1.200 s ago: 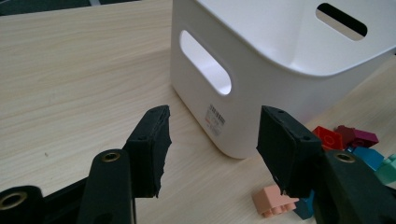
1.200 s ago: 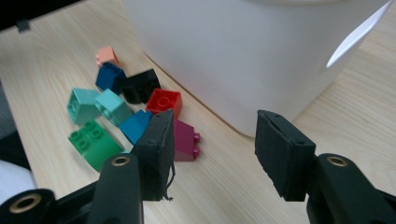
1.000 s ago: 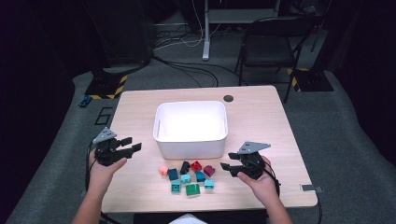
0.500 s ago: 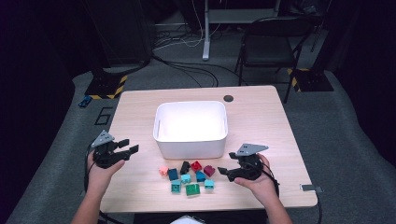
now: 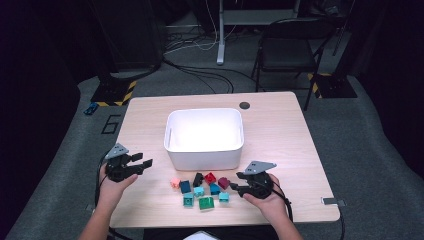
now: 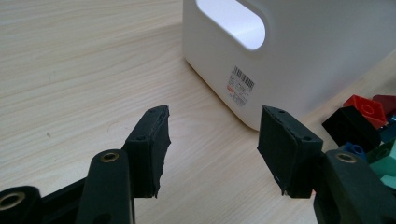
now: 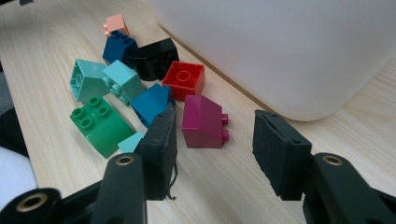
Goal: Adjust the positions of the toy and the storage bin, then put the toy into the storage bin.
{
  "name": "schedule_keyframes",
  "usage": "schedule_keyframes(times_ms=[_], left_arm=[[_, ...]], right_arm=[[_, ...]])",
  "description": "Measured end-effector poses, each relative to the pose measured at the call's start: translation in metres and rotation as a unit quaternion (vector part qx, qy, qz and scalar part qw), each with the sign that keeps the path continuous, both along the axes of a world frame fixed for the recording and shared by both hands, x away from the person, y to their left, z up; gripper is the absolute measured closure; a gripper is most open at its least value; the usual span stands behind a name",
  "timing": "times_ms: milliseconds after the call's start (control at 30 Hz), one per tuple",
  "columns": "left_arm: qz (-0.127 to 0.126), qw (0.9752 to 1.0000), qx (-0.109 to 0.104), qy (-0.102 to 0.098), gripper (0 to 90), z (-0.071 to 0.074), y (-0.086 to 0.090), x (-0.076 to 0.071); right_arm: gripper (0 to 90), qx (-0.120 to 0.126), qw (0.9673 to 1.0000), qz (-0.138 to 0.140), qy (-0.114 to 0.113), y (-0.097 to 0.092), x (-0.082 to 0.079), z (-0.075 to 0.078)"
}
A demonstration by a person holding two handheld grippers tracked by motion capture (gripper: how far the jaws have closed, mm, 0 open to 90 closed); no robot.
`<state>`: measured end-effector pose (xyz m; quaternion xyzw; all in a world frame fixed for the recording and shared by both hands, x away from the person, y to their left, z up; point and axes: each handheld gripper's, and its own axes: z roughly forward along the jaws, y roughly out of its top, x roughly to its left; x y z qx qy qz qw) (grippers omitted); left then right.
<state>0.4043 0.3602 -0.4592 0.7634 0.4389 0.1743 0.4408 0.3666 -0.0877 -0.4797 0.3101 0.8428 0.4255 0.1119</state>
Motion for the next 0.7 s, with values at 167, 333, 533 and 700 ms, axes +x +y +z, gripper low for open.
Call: schedule_keyframes(times_ms=[167, 333, 533, 700], left_arm=[[0.003, 1.0, -0.003, 0.002, 41.9, -0.001, 0.001, 0.0], [0.012, 0.9998, -0.013, 0.003, 41.5, -0.002, 0.006, -0.001], [0.022, 0.9997, -0.01, 0.007, 41.5, -0.007, 0.01, -0.002], [0.026, 0.9996, -0.009, 0.009, 41.5, -0.008, 0.011, -0.006]], right_arm=[[50.3, -0.004, 1.0, 0.0, 0.008, 0.004, 0.003, -0.003], [50.3, -0.007, 0.9999, 0.002, 0.012, 0.006, 0.005, -0.003], [49.3, 0.001, 1.0, -0.006, 0.007, 0.007, 0.009, -0.002], [48.0, 0.01, 0.9999, -0.005, 0.007, 0.012, 0.012, -0.001]])
